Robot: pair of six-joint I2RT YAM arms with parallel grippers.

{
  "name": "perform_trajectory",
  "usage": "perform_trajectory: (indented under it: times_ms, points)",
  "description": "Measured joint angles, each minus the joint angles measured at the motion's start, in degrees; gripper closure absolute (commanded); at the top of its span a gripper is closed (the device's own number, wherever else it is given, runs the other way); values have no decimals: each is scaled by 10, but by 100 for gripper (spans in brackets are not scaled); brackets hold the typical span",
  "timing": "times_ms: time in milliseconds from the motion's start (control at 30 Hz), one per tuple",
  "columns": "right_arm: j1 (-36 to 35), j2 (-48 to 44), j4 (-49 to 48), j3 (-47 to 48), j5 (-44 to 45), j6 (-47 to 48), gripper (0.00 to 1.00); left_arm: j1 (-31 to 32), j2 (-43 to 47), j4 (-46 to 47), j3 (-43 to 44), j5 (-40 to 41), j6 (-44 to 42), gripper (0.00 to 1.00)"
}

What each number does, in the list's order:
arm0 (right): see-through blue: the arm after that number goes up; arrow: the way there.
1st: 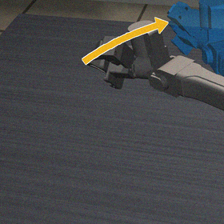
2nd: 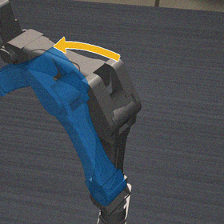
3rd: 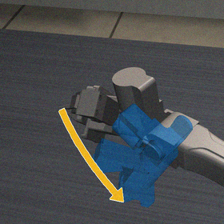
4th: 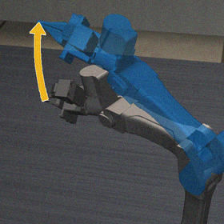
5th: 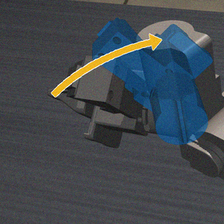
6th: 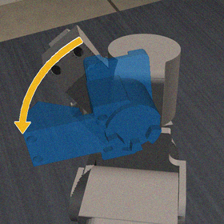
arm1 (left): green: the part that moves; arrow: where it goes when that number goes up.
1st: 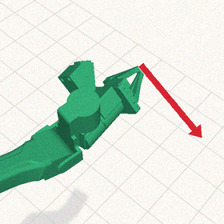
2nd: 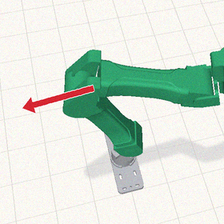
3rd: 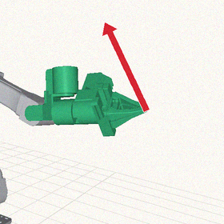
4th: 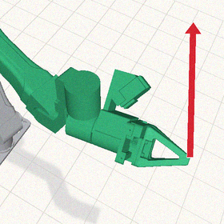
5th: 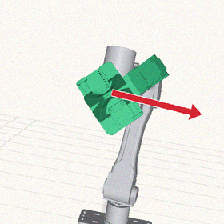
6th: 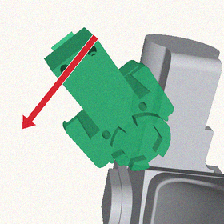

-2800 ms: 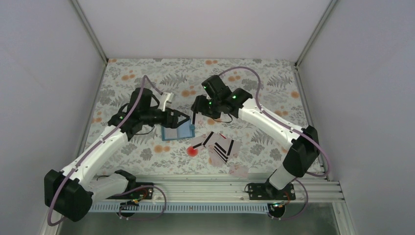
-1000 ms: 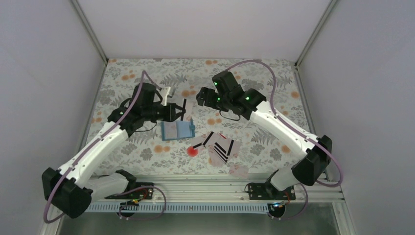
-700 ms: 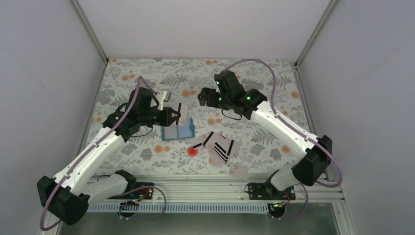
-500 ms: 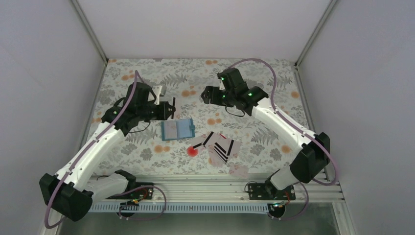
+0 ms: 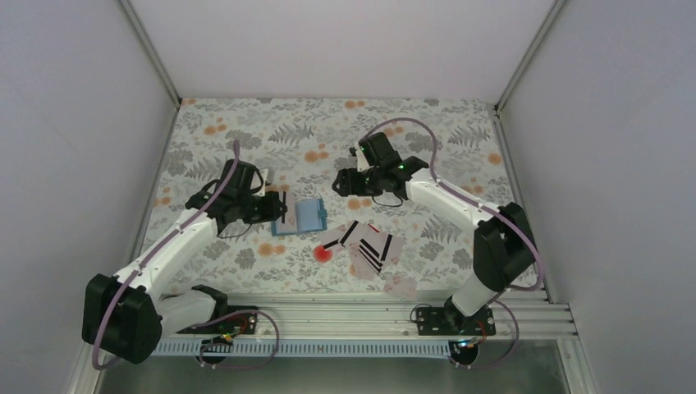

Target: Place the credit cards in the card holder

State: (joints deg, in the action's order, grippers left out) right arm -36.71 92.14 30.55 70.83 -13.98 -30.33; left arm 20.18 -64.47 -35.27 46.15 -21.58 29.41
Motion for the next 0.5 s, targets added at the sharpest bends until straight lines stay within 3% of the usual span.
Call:
perform_trajectory:
  times_ms: [500]
  points:
    - [-1,156,-37,15,-73,49,37,-58,-104,92,-46,-63,-5,98]
